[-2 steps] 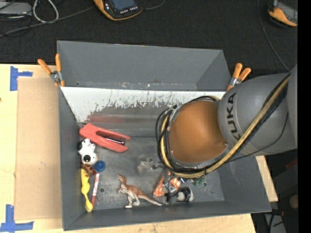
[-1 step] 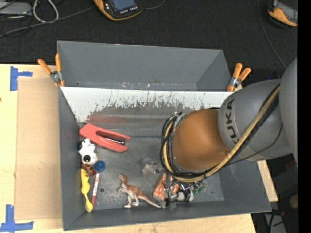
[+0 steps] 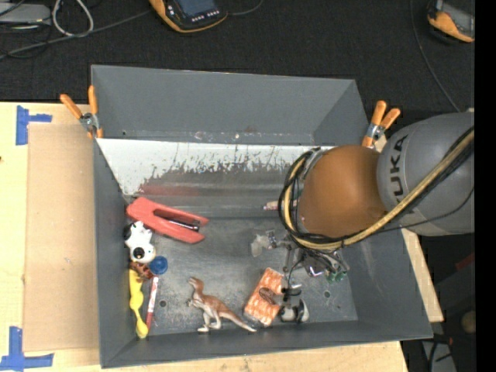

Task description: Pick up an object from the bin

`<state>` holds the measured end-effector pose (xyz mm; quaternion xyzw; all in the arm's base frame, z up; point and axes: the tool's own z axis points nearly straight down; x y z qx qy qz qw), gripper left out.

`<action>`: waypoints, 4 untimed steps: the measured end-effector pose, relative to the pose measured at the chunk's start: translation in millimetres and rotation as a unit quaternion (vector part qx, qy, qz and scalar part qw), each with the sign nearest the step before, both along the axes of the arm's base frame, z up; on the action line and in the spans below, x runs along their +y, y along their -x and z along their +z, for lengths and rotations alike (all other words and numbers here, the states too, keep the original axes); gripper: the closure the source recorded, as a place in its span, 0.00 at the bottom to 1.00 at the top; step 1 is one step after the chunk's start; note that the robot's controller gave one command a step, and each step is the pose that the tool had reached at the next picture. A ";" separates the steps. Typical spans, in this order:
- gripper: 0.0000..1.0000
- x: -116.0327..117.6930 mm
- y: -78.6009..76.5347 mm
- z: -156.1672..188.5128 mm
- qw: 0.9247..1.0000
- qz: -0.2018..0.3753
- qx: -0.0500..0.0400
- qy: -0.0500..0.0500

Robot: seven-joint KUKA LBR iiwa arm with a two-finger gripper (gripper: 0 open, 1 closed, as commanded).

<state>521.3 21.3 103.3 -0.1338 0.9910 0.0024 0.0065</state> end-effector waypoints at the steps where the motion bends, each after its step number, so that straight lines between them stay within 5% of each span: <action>1: 1.00 -32.5 -39.4 -29.0 1.000 0.010 0.006 -0.004; 2: 0.00 -32.7 -39.4 -29.0 1.000 0.009 0.005 -0.004; 3: 0.00 -32.8 -39.4 -29.1 1.000 0.009 0.005 -0.004; 4: 0.00 -46.6 -16.6 -29.4 0.999 -0.043 0.005 -0.005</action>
Offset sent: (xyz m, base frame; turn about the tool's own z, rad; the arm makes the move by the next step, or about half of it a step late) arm 0.0000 0.0000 0.0000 0.0000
